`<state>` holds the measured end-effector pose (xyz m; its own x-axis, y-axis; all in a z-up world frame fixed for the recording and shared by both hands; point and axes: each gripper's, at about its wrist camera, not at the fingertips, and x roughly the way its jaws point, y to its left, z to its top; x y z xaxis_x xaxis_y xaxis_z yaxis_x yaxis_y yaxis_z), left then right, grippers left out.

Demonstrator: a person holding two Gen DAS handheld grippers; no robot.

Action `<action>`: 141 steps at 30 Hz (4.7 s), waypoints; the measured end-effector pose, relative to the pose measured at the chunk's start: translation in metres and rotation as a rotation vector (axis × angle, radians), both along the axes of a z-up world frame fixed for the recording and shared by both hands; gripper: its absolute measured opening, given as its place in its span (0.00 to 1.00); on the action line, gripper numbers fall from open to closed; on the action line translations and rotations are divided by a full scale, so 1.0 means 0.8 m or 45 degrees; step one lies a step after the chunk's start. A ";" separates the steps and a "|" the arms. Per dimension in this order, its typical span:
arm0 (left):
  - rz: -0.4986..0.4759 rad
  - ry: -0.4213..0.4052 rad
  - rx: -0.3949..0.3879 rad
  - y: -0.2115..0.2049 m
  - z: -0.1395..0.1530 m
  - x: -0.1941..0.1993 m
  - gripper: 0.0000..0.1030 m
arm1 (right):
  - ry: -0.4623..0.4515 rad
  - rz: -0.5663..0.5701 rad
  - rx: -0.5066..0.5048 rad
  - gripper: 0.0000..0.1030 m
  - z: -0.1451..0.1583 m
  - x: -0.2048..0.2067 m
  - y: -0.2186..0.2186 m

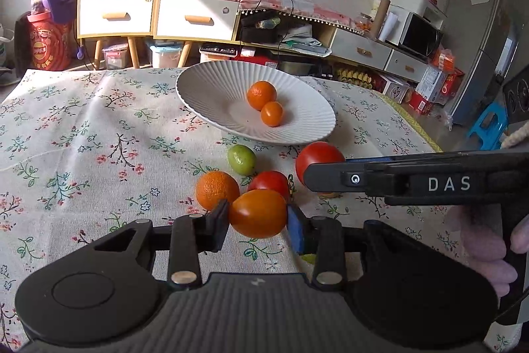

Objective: Organize fruits
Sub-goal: 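Grasp the orange tomato with the left tool while the right tool grasps a red tomato, then lower both tomatoes into the white bowl and open both tools, then withdraw both tools from the bowl toward the remaining fruits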

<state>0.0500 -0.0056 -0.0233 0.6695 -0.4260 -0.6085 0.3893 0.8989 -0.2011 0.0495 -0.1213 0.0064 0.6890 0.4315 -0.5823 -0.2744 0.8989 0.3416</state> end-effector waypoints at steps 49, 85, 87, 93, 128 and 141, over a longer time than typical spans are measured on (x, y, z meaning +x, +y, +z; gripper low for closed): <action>0.067 -0.103 0.219 -0.055 -0.004 0.135 0.28 | -0.035 -0.211 -0.220 0.34 -0.009 0.096 -0.035; 0.104 -0.081 0.169 -0.008 0.032 0.074 0.84 | -0.075 -0.225 -0.177 0.68 0.035 0.042 -0.028; 0.104 -0.075 0.177 -0.005 0.031 0.066 0.86 | -0.076 -0.222 -0.171 0.70 0.035 0.036 -0.027; 0.103 -0.050 0.203 0.000 0.027 0.045 0.90 | -0.062 -0.209 -0.179 0.76 0.034 0.021 -0.018; 0.084 0.058 0.109 0.034 -0.032 -0.048 0.93 | 0.062 -0.042 -0.185 0.90 -0.021 -0.046 -0.005; -0.036 -0.017 0.168 0.009 -0.048 -0.067 0.93 | 0.079 -0.028 -0.265 0.94 -0.040 -0.042 -0.007</action>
<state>-0.0038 0.0019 -0.0618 0.6668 -0.3617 -0.6515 0.4169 0.9057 -0.0762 0.0160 -0.1269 -0.0259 0.6567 0.2828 -0.6991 -0.2382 0.9573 0.1636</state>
